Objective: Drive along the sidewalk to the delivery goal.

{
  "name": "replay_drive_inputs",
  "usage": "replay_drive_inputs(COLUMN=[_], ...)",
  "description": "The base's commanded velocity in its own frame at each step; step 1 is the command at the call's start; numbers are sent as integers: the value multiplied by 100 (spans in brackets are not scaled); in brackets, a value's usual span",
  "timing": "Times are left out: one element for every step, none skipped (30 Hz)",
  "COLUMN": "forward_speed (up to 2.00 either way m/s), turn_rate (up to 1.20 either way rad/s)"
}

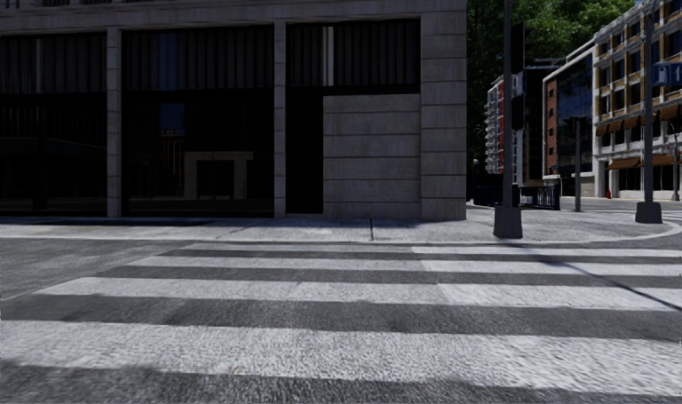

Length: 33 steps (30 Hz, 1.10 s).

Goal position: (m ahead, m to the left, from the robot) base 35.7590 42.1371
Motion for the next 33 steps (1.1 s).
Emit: replay_drive_inputs(forward_speed=[200,200,200,200,200,200,200,200,200,200,200,200,200,200,200,200,200,200,200,200,200,200,200,200,200,200,200,200,200,200,200,200,200], turn_rate=[0,0,0,0,0,0,0,0,0,0,0,0,0,0,0,0,0,0,0,0,0,0,0,0,0,0,0,0,0,0,0,0,0])
